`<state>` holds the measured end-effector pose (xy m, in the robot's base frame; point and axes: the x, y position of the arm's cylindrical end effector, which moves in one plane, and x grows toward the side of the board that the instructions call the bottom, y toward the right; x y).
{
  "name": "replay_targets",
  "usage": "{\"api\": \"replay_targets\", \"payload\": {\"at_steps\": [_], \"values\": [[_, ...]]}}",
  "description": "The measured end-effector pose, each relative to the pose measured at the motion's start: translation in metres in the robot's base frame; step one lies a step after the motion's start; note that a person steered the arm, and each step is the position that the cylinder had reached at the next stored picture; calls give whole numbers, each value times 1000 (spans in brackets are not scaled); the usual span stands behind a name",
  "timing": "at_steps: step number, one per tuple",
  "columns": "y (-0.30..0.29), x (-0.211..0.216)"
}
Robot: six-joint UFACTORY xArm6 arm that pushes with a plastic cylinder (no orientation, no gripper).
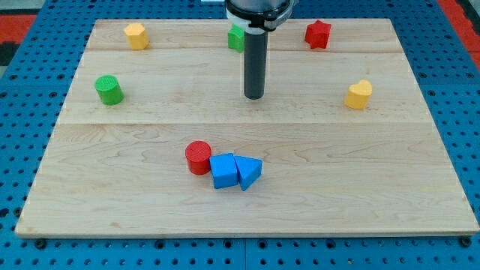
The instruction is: Push the heart into the cube and red circle
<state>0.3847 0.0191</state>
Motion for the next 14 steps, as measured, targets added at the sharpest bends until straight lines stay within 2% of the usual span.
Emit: {"api": "replay_targets", "payload": {"at_steps": [2, 3, 4, 6, 8, 9, 10, 11, 12, 14], "values": [[0, -4], [11, 24], [40, 30], [91, -25], [195, -29], [206, -25], [202, 14], [195, 22], [160, 31], [103, 14]]}}
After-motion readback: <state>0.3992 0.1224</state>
